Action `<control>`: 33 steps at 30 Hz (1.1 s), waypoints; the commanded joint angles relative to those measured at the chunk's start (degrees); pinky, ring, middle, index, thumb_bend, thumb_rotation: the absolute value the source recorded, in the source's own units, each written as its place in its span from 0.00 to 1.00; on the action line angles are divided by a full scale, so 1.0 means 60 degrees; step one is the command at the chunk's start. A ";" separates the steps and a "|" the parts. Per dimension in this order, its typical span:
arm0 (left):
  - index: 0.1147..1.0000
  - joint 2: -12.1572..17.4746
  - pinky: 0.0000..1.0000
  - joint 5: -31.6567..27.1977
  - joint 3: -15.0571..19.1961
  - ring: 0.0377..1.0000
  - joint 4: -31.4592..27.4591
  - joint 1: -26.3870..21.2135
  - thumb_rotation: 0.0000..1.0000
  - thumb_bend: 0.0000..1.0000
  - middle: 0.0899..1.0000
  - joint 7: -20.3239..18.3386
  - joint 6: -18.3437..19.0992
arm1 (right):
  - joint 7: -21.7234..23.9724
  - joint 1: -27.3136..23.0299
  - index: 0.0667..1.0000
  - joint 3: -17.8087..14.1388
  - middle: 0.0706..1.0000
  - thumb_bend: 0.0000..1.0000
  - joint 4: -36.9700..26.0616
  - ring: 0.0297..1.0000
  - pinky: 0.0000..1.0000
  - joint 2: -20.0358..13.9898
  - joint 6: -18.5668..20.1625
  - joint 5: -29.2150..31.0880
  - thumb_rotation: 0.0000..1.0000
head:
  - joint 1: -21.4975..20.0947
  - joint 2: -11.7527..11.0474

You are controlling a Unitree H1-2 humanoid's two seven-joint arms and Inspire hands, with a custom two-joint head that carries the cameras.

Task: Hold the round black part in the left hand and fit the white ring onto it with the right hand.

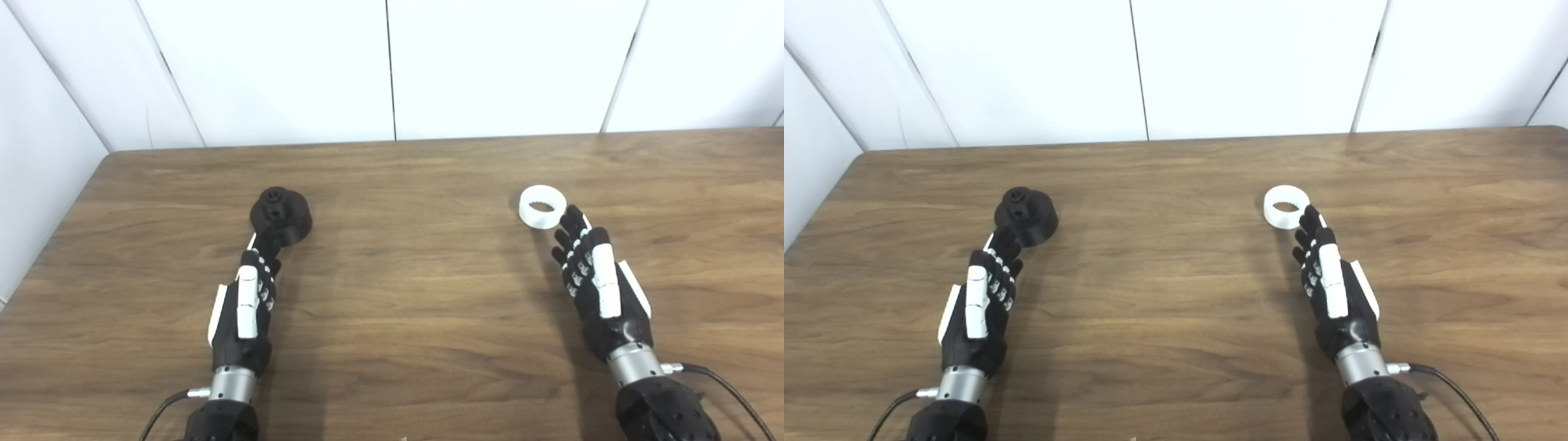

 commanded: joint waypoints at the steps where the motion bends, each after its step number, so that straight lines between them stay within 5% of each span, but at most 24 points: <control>1: 0.96 -0.0028 1.00 -0.0019 -0.0038 1.00 -0.0218 0.0171 1.00 0.59 1.00 0.0014 -0.0336 | 0.0112 -0.0061 1.00 0.0020 1.00 0.59 -0.0243 1.00 1.00 -0.0133 -0.0336 0.0075 1.00 | -0.0005 -0.0011; 16: 0.96 0.0011 1.00 0.0070 -0.0101 1.00 -0.0393 0.0233 1.00 0.60 1.00 0.0023 -0.0172 | 0.0172 -0.0084 1.00 0.0050 1.00 0.59 -0.0188 1.00 1.00 -0.0209 -0.0398 0.0092 1.00 | 0.0164 -0.0031; 19: 0.97 0.0264 1.00 0.0761 -0.0186 1.00 -0.0564 0.0236 0.78 0.59 1.00 0.0094 -0.0274 | 0.0158 -0.0109 1.00 0.0066 1.00 0.59 -0.0171 1.00 1.00 -0.0198 -0.0394 0.0049 1.00 | 0.0308 -0.0039; 22: 0.96 0.0380 1.00 0.1373 -0.0050 1.00 -0.0872 0.0209 0.57 0.68 1.00 0.0304 0.0013 | 0.0145 -0.0133 1.00 0.0066 1.00 0.60 -0.0117 1.00 1.00 -0.0188 -0.0388 0.0047 1.00 | 0.0370 -0.0055; 29: 0.96 0.0924 0.96 0.2715 0.0140 1.00 -0.1634 0.0038 0.49 0.75 1.00 0.0375 0.0819 | 0.0187 -0.0124 1.00 0.0102 1.00 0.60 -0.0001 1.00 1.00 -0.0222 -0.0437 0.0035 1.00 | 0.0465 -0.0086; 33: 0.93 0.1873 0.96 0.3224 0.0448 1.00 -0.1892 -0.0518 0.36 0.86 0.99 0.0264 0.1349 | 0.0184 -0.0108 1.00 0.0090 1.00 0.61 0.0042 1.00 1.00 -0.0225 -0.0440 0.0078 1.00 | 0.0551 -0.0114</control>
